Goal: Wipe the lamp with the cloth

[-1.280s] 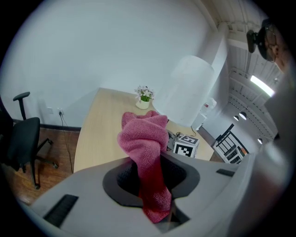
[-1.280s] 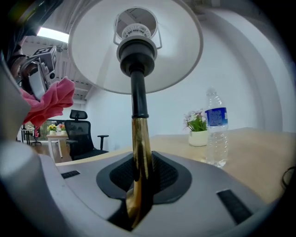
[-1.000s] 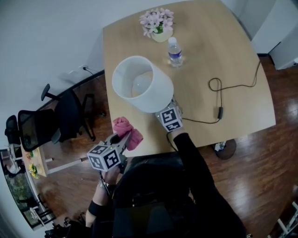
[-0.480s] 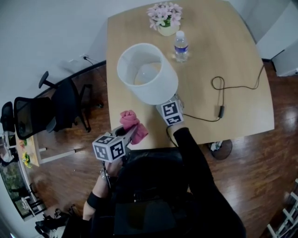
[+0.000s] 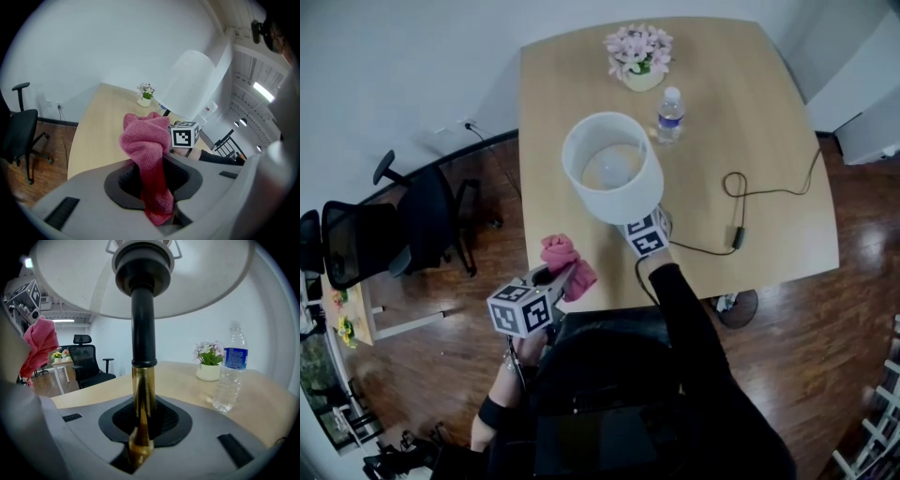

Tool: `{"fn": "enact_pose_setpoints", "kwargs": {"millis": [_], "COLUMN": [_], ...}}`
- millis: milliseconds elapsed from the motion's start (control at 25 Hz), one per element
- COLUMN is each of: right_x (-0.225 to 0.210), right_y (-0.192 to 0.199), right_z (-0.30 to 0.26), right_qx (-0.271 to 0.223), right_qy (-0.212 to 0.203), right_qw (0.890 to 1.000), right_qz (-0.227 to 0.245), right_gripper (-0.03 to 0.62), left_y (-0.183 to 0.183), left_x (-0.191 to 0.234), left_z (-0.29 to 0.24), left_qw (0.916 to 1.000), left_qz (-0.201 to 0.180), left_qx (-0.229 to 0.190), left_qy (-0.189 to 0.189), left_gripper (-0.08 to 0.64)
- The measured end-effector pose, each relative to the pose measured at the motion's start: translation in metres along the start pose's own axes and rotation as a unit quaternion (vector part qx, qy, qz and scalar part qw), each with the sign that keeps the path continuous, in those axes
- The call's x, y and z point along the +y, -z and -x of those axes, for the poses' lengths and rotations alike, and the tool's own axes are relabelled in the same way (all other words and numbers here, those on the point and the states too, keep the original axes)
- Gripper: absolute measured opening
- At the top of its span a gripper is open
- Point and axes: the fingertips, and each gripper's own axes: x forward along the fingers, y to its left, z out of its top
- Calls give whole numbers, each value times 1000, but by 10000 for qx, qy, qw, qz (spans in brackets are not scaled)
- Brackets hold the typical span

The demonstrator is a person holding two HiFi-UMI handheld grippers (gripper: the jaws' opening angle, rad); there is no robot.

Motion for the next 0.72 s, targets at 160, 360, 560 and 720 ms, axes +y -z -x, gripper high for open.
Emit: {"fn": "enact_pose_setpoints", "kwargs": {"millis": [160,360,560,720], "right_x": [-2,0,10,25], "right_y": [-1,4,26,42], "right_z": [-7,1,58,122], "right_qx": [251,372,610,881], "right_qy": [183,536,721,663], "right_qw": [9995,9978,9955,9937], "right_qz": [47,148,101,-215], "right_gripper": [69,144,238,169], "left_y": [-10,-13,-13,-20], "left_x": [10,10,-1,-31], "left_z": [10,16,14,8], "left_qw": [9999,9990,9964,9921], "left_qz": [-30,-125,-351,-729], "left_qx": [-23,-21,-24,-94], "left_qy": [117,428,769,1017], "left_gripper": [103,103,103,103]}}
